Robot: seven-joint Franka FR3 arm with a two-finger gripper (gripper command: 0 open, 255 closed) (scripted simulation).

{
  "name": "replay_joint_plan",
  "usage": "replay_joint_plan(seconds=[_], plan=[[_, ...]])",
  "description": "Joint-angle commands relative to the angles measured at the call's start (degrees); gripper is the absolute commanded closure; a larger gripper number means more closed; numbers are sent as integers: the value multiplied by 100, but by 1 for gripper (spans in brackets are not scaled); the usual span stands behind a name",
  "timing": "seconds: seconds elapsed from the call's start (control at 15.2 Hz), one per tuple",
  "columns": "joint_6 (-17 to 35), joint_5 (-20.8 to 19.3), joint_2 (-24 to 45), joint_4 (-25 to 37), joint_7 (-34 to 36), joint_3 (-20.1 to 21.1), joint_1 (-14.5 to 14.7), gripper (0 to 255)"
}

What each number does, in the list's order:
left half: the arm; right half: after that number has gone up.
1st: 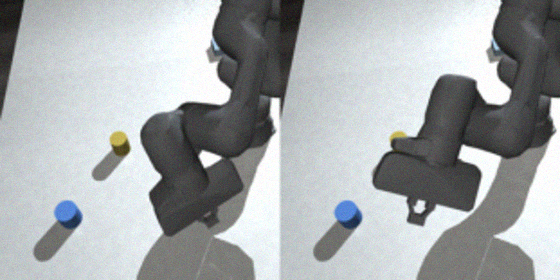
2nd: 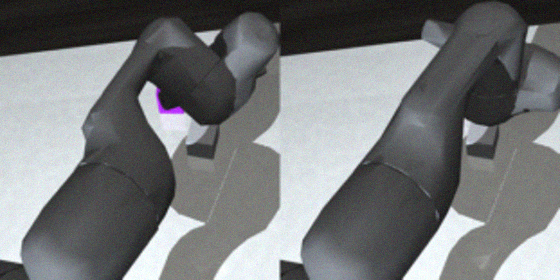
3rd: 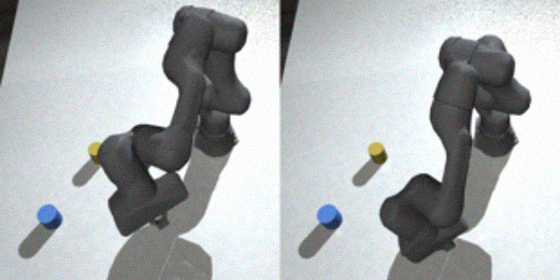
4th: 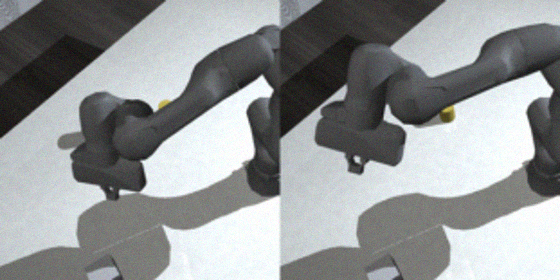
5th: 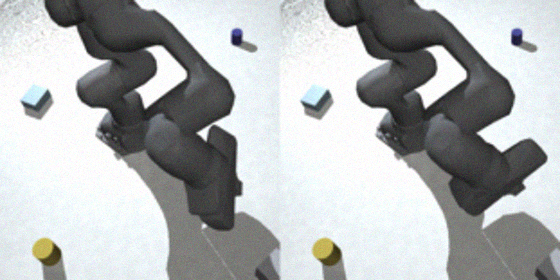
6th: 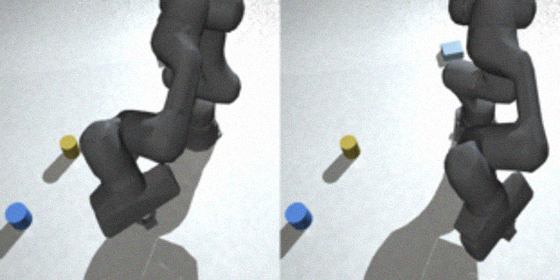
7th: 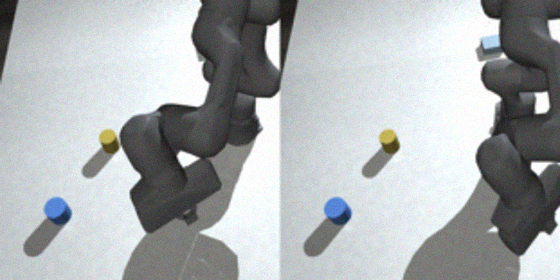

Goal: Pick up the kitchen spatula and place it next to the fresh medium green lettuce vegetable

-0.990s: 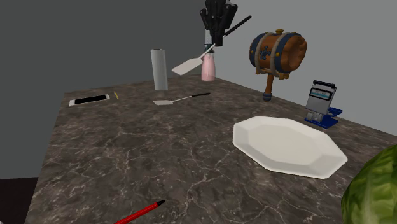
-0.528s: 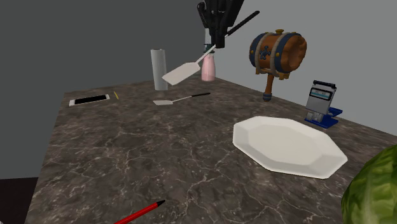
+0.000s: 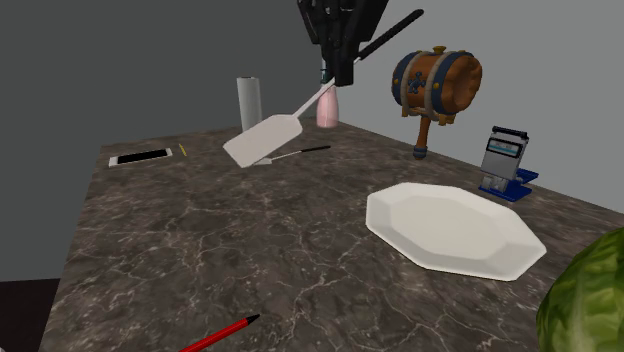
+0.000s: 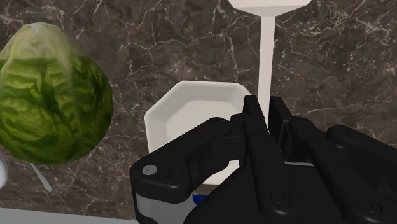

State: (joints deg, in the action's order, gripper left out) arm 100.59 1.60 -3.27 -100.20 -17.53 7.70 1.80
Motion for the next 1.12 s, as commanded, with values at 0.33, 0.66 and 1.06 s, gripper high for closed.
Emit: replay_joint_plan(seconds=[0.33, 0.66, 1.06], plan=[[159, 51, -385, -566, -790, -424, -341, 255], [546, 56, -397, -964, -801, -422, -339, 255], [1005, 60, -369, -1397, -812, -419, -337, 255]])
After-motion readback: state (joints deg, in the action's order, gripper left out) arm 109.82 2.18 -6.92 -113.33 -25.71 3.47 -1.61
